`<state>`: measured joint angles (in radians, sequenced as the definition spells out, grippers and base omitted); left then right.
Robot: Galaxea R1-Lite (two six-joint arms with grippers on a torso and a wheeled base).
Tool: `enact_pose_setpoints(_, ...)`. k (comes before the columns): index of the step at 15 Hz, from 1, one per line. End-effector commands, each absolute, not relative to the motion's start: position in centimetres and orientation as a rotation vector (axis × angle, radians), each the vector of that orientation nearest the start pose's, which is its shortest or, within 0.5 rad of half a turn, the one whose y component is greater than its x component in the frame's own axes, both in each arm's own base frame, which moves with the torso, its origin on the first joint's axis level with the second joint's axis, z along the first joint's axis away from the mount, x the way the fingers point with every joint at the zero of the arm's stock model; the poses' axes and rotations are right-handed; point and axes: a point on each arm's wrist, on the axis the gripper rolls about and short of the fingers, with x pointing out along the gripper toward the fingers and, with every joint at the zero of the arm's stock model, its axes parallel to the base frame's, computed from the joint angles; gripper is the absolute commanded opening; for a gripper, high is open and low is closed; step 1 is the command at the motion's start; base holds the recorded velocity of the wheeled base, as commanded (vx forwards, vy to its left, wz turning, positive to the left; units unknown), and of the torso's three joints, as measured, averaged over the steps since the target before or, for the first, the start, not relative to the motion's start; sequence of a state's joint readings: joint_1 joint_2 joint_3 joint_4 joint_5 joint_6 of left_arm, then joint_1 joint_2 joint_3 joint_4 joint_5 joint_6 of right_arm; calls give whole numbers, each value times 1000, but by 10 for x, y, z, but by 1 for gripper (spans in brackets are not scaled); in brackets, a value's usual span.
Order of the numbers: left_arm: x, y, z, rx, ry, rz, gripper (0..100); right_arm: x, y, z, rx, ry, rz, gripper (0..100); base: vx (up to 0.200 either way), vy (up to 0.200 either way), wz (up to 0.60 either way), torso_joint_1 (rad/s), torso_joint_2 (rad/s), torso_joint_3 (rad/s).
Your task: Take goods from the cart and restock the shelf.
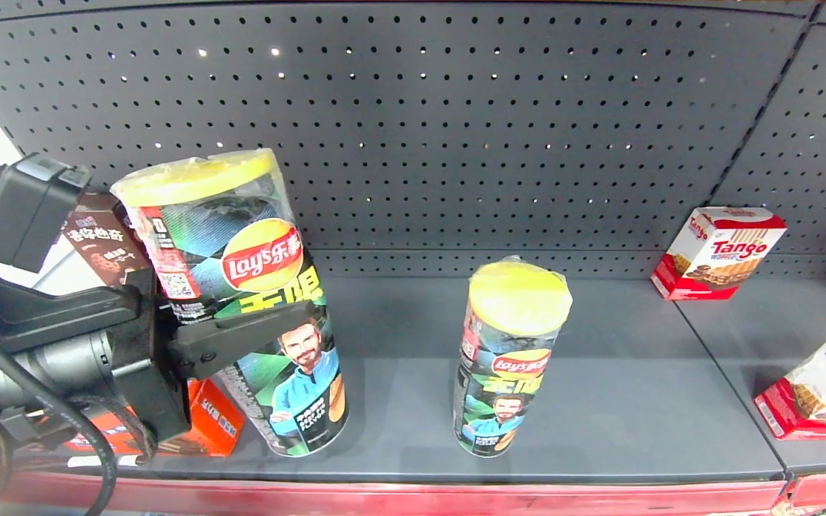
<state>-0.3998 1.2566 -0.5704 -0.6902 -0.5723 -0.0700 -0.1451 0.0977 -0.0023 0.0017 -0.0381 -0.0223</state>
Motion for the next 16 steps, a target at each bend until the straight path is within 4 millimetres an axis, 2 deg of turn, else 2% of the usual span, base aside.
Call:
enact_pose_setpoints(1, 170, -86, 230, -66, 49, -976, 0, -15, 1, 77, -11, 101, -180, 100, 0, 0, 0, 0, 0, 0)
enact_pose_setpoints(4, 171, -91, 231, -66, 51, -1001, 0, -15, 1, 77, -10, 101, -180, 100, 0, 0, 0, 0, 0, 0)
enact_pose_setpoints(6, 168, -102, 237, -66, 36, -1058, 0, -15, 1, 77, -10, 101, -180, 100, 0, 0, 0, 0, 0, 0)
enact_pose_setpoints(8, 176, -106, 236, -66, 46, -1056, 0, -15, 1, 77, -10, 101, -180, 100, 0, 0, 0, 0, 0, 0)
enact_pose_setpoints(11, 198, -118, 250, -60, 14, -1103, 0, -15, 1, 77, -10, 101, -180, 100, 0, 0, 0, 0, 0, 0)
enact_pose_setpoints(13, 216, -129, 250, -12, -5, -1106, 0, -15, 1, 77, -10, 101, -180, 100, 0, 0, 0, 0, 0, 0)
enact_pose_setpoints(16, 238, -137, 225, 119, 14, -1104, 0, -15, 1, 77, -10, 101, -180, 100, 0, 0, 0, 0, 0, 0)
